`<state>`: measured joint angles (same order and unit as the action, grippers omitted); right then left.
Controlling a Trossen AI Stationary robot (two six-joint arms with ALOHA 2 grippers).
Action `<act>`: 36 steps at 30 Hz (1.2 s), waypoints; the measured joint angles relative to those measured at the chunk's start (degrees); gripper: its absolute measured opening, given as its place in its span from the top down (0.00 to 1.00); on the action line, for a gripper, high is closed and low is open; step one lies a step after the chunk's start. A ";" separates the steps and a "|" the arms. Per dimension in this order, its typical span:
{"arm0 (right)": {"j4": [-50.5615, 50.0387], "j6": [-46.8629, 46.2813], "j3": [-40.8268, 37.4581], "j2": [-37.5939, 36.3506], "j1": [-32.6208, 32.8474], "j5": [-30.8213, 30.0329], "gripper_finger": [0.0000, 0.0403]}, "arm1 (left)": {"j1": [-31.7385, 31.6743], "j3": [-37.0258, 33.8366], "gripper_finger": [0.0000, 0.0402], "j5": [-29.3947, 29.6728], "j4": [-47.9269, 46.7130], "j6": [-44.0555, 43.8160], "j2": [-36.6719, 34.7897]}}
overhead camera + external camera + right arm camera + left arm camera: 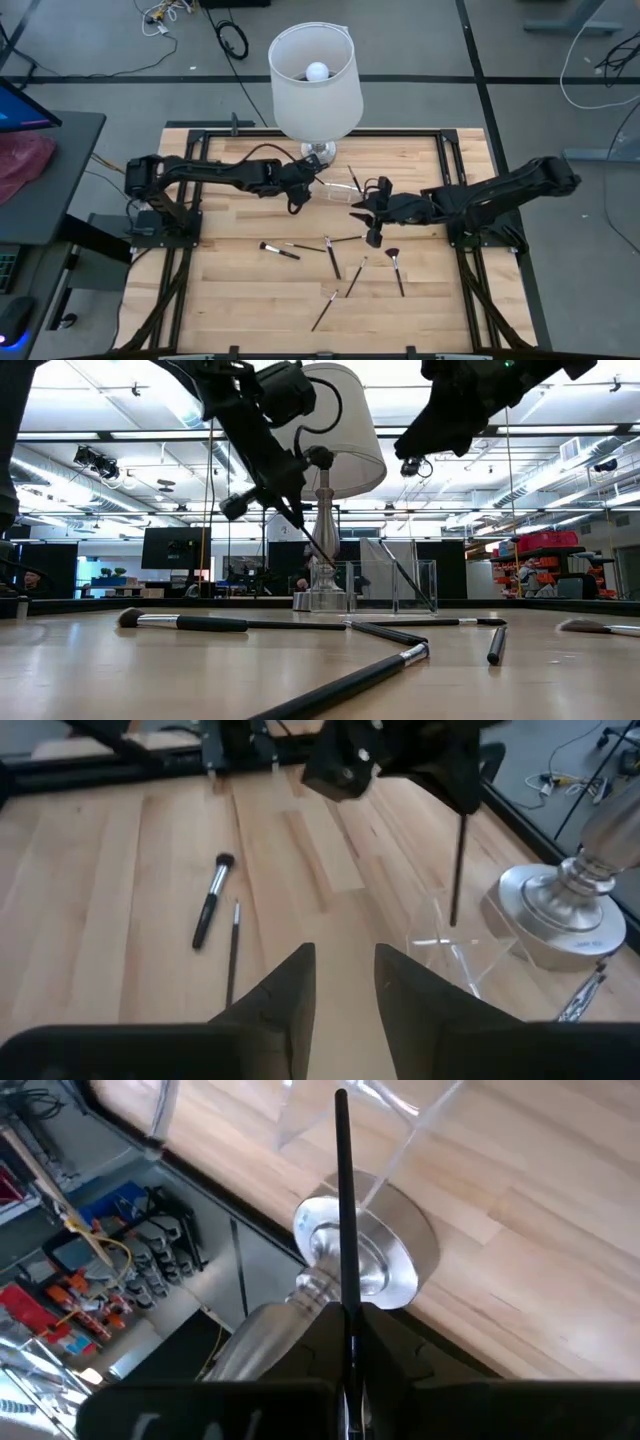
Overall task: Put items in baskets/containers
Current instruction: Put the black eyeshadow brush into the transparent organizer, then put the black liner brush into the transparent organizer
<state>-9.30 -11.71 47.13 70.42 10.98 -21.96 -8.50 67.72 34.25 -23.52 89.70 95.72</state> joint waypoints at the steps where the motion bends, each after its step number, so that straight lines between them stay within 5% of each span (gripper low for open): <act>1: -0.39 0.66 0.00 0.24 -0.01 0.00 0.73 | -0.03 0.00 0.94 0.31 0.60 0.80 0.98; 18: 0.73 7.92 0.00 0.62 -0.04 0.07 0.73 | 3.98 0.00 0.75 6.36 7.76 4.53 8.57; 21: 0.92 7.94 0.00 0.62 -0.04 0.07 0.73 | 5.15 0.00 0.70 11.37 9.56 -3.24 8.49; 26: 1.05 7.87 0.00 0.62 -0.04 0.07 0.73 | 8.09 0.00 0.66 30.05 8.59 -16.20 5.63; 29: 1.16 7.81 0.00 0.62 -0.04 0.07 0.73 | 9.88 0.00 0.66 35.98 4.24 -27.35 1.04; 33: 1.27 7.75 0.00 0.62 -0.04 0.07 0.73 | 12.70 0.02 0.68 34.17 -9.08 -49.06 -7.32; 36: 1.38 7.75 0.00 0.62 -0.04 0.07 0.73 | 14.10 0.09 0.70 26.00 -22.31 -68.77 -13.91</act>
<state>-7.92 -3.97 47.13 71.05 10.94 -21.89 5.59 67.81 60.25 -45.83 20.92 81.81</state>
